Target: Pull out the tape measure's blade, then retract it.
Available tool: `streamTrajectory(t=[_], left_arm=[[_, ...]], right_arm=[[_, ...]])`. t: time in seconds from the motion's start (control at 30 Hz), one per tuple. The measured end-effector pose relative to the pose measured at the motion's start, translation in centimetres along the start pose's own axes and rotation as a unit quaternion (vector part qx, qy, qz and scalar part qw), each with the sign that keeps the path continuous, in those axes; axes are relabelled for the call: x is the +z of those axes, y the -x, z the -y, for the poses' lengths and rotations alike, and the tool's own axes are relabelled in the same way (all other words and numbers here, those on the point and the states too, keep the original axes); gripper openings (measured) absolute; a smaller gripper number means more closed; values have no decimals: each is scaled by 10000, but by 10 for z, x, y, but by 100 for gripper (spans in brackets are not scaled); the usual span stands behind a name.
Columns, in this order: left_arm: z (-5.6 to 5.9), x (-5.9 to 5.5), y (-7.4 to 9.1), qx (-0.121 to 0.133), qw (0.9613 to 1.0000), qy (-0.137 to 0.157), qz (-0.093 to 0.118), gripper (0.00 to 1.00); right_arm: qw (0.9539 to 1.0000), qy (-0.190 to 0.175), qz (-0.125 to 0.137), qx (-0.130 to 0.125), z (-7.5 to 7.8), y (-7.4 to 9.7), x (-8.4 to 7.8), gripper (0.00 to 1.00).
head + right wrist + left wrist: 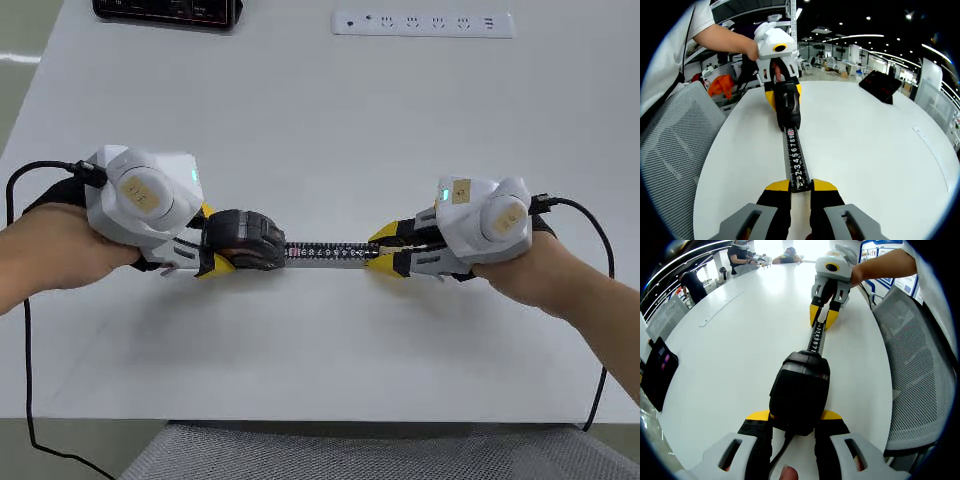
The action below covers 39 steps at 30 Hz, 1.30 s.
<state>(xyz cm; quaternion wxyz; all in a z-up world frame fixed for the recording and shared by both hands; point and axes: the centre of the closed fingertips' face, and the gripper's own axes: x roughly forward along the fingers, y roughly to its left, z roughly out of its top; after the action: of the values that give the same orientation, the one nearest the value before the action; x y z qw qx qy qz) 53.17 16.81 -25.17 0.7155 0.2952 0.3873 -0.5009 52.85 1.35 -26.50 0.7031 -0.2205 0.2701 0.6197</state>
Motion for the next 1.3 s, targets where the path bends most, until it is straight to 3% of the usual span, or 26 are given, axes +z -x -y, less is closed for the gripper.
streamTrajectory(t=[1.3], left_arm=[[-1, -1, 0, 0, 10000, -3, -11, 27]], right_arm=[[9994, -37, -327, -139, 8, 36, -31, 9]])
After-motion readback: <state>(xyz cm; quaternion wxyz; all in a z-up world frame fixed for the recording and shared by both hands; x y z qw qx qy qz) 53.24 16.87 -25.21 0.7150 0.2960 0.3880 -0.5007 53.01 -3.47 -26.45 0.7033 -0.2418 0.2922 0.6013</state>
